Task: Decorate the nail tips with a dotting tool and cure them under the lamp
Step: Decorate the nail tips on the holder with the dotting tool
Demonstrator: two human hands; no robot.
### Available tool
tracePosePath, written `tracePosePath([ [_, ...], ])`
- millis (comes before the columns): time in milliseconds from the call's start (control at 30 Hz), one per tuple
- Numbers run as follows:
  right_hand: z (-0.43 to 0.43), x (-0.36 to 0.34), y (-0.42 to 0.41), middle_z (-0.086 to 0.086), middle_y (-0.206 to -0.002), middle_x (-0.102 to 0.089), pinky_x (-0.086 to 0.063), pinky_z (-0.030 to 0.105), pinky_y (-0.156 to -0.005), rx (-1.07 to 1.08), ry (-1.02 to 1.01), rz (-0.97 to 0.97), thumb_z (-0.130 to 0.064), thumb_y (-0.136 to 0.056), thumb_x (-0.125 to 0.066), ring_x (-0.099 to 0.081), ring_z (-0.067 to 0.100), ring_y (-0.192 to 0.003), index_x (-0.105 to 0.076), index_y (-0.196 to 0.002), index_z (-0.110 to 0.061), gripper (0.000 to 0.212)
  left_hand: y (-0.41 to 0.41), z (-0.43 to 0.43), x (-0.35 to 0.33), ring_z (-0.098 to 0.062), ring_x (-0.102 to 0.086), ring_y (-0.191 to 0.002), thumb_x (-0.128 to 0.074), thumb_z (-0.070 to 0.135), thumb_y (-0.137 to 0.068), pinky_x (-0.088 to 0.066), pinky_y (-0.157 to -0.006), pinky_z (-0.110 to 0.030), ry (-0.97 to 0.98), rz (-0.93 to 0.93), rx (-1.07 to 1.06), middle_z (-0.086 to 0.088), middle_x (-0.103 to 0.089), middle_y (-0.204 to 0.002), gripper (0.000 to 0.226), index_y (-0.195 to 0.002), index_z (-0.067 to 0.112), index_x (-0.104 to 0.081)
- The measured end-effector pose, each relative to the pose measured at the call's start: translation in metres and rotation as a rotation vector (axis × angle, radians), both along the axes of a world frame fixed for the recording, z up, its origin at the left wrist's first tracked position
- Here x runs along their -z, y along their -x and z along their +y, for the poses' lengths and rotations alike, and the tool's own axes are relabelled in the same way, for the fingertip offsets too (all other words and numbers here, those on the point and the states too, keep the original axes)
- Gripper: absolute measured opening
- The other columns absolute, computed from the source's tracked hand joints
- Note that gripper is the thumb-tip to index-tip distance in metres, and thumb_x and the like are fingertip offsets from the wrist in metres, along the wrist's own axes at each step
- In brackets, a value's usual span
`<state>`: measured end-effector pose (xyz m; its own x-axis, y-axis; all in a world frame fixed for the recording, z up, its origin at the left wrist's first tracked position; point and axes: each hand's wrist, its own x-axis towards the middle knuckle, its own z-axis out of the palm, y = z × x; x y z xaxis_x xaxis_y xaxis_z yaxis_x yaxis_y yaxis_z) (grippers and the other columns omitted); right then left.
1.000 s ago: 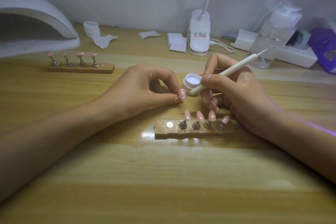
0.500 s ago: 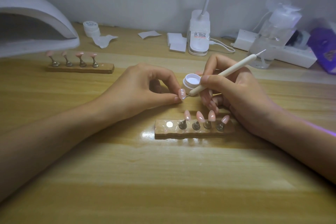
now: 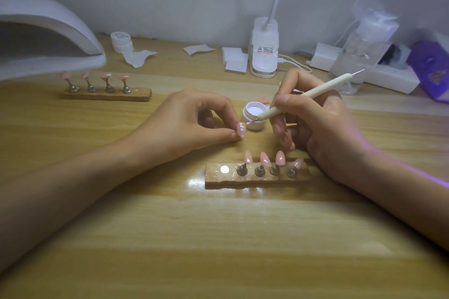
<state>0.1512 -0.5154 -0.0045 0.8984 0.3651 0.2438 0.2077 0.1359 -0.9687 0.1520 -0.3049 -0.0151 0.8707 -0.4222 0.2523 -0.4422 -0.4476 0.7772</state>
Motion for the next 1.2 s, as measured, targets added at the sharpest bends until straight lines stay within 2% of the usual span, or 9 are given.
tracePosePath([
  [133, -0.003, -0.003, -0.004, 0.001, -0.056, -0.056, -0.039, 0.018, -0.04, 0.081, -0.083, -0.085, -0.015, -0.093, -0.055, -0.05, 0.013, -0.046, -0.049, -0.074, -0.02, 0.02, 0.0, 0.0, 0.001, -0.002, -0.051, -0.062, -0.078, 0.037, -0.072, -0.041, -0.061, -0.019, -0.002, -0.001, -0.01, 0.015, -0.067, -0.07, 0.007, -0.075, 0.04, -0.072],
  [267, -0.009, -0.005, -0.011, 0.0, -0.055, -0.055, -0.038, 0.023, -0.042, 0.202, 0.075, -0.244, -0.013, -0.098, -0.057, -0.046, 0.02, -0.046, -0.043, -0.078, -0.018, 0.025, 0.001, 0.0, 0.001, -0.006, -0.05, -0.062, -0.074, 0.037, -0.072, -0.042, -0.062, -0.021, -0.006, -0.016, -0.004, 0.018, -0.067, -0.072, 0.006, -0.076, 0.04, -0.072],
  [467, -0.01, -0.001, -0.016, 0.002, -0.054, -0.056, -0.038, 0.024, -0.043, 0.19, 0.225, -0.227, -0.012, -0.098, -0.058, -0.045, 0.017, -0.043, -0.043, -0.079, -0.014, 0.025, 0.001, 0.001, 0.001, -0.004, -0.049, -0.061, -0.077, 0.03, -0.075, -0.04, -0.06, -0.014, -0.004, -0.015, 0.007, 0.022, -0.066, -0.071, 0.008, -0.077, 0.037, -0.072],
  [567, -0.01, 0.0, -0.017, 0.003, -0.054, -0.056, -0.038, 0.025, -0.043, 0.17, 0.239, -0.224, -0.012, -0.098, -0.059, -0.045, 0.018, -0.043, -0.043, -0.079, -0.013, 0.025, 0.001, 0.002, 0.001, -0.005, -0.05, -0.062, -0.08, 0.021, -0.079, -0.041, -0.061, -0.015, -0.013, -0.019, 0.01, 0.021, -0.067, -0.073, 0.017, -0.077, 0.036, -0.072],
  [700, -0.01, 0.002, -0.018, 0.003, -0.054, -0.056, -0.039, 0.024, -0.044, 0.152, 0.255, -0.219, -0.013, -0.097, -0.06, -0.046, 0.018, -0.044, -0.044, -0.079, -0.013, 0.024, 0.002, 0.001, 0.001, -0.01, -0.05, -0.063, -0.08, 0.022, -0.079, -0.042, -0.064, -0.019, -0.008, -0.014, 0.016, 0.017, -0.069, -0.078, 0.016, -0.077, 0.036, -0.072],
  [800, -0.01, 0.002, -0.019, 0.003, -0.054, -0.056, -0.039, 0.024, -0.044, 0.145, 0.246, -0.222, -0.013, -0.097, -0.061, -0.046, 0.018, -0.044, -0.044, -0.079, -0.014, 0.025, 0.002, 0.001, 0.001, -0.02, -0.051, -0.067, -0.078, 0.028, -0.076, -0.043, -0.065, -0.023, -0.012, -0.015, 0.008, 0.016, -0.07, -0.08, 0.01, -0.077, 0.037, -0.072],
  [867, -0.011, 0.002, -0.019, 0.003, -0.055, -0.056, -0.039, 0.023, -0.044, 0.156, 0.23, -0.229, -0.014, -0.097, -0.061, -0.047, 0.018, -0.044, -0.044, -0.079, -0.015, 0.025, 0.002, 0.001, 0.0, -0.021, -0.051, -0.068, -0.08, 0.025, -0.078, -0.044, -0.066, -0.023, -0.015, -0.023, 0.01, 0.018, -0.069, -0.08, 0.013, -0.077, 0.036, -0.073],
  [1133, -0.012, -0.006, -0.017, 0.005, -0.059, -0.062, -0.043, 0.025, -0.043, 0.257, 0.055, -0.317, -0.019, -0.097, -0.058, -0.054, 0.02, -0.044, -0.043, -0.081, -0.017, 0.022, 0.003, 0.0, -0.002, -0.014, -0.043, -0.059, -0.08, 0.026, -0.078, -0.036, -0.057, -0.015, -0.009, -0.021, -0.022, 0.021, -0.066, -0.07, 0.011, -0.078, 0.036, -0.075],
  [1200, -0.012, -0.007, -0.018, 0.004, -0.061, -0.064, -0.047, 0.027, -0.045, 0.261, 0.045, -0.302, -0.018, -0.098, -0.057, -0.059, 0.021, -0.048, -0.045, -0.081, -0.017, 0.021, 0.004, -0.001, -0.003, -0.025, -0.039, -0.059, -0.08, 0.025, -0.078, -0.031, -0.053, -0.018, -0.007, -0.024, -0.028, 0.02, -0.061, -0.064, 0.012, -0.078, 0.036, -0.075],
])
